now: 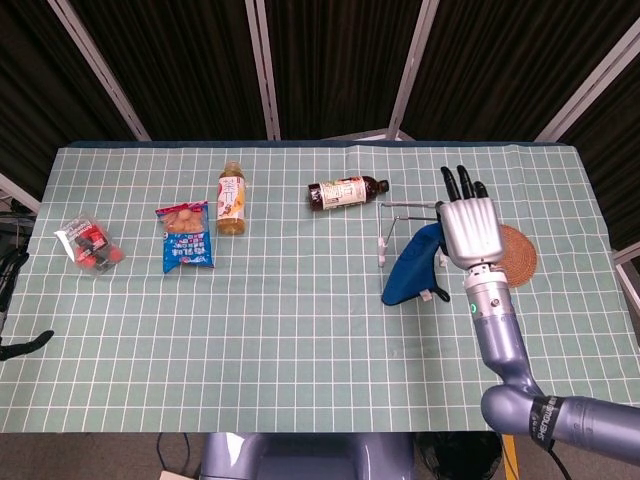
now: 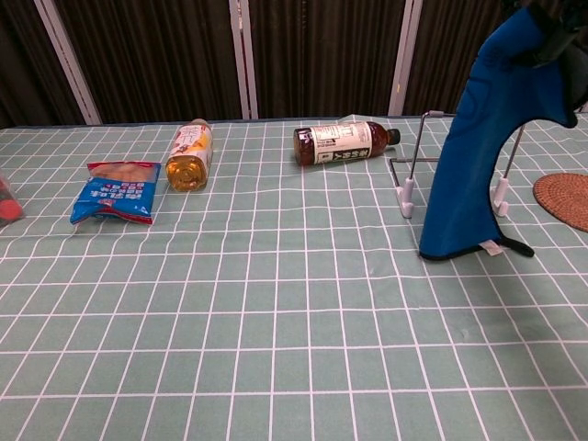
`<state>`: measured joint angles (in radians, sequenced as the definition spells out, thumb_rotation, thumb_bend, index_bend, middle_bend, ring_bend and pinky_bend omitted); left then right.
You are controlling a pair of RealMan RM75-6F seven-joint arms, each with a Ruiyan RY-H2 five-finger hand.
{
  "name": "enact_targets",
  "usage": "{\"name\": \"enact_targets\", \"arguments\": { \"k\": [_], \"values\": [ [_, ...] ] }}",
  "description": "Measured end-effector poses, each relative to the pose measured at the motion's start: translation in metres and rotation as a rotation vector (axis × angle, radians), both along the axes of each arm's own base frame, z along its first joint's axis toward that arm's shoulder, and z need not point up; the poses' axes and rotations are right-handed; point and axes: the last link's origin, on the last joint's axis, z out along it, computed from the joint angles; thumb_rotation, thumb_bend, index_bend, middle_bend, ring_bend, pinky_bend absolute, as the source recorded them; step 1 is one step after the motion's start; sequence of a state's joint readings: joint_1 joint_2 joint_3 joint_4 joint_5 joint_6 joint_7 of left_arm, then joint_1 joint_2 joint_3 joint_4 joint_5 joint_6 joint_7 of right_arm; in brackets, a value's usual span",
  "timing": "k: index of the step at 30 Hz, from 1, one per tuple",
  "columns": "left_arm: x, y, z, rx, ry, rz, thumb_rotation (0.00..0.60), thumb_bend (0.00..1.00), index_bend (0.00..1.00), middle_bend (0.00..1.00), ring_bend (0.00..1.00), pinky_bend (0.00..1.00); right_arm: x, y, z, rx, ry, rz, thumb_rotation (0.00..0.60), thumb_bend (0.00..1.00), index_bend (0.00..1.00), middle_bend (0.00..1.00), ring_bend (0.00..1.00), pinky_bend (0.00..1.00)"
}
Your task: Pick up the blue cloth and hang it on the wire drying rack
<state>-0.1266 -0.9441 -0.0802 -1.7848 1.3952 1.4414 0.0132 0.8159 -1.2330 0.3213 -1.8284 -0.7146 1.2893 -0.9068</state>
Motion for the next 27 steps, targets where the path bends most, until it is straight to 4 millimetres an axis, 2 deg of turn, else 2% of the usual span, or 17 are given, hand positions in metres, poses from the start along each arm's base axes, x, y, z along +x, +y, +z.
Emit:
{"name": "enact_targets", "arguments": {
  "k": [8,19,27],
  "values": [
    [-0.007,0.005,0.003,0.007,-0.001,0.026,0.600,0.00,0.00,0.00,0.00,0.00,0.006,-0.033,0.003,-0.079,-0.007,-0.068,0.600,0.41,0.76,0.06,0.00,0.23],
    [-0.006,0.007,-0.001,-0.002,0.009,0.029,0.600,0.00,0.00,0.00,0.00,0.00,0.011,-0.051,0.001,-0.122,0.017,-0.066,0.600,0.40,0.76,0.06,0.00,0.23],
    [-0.009,0.010,-0.004,-0.002,0.018,0.049,0.600,0.00,0.00,0.00,0.00,0.00,0.016,-0.065,-0.004,-0.172,0.002,0.020,0.600,0.40,0.79,0.06,0.00,0.23]
  ]
}}
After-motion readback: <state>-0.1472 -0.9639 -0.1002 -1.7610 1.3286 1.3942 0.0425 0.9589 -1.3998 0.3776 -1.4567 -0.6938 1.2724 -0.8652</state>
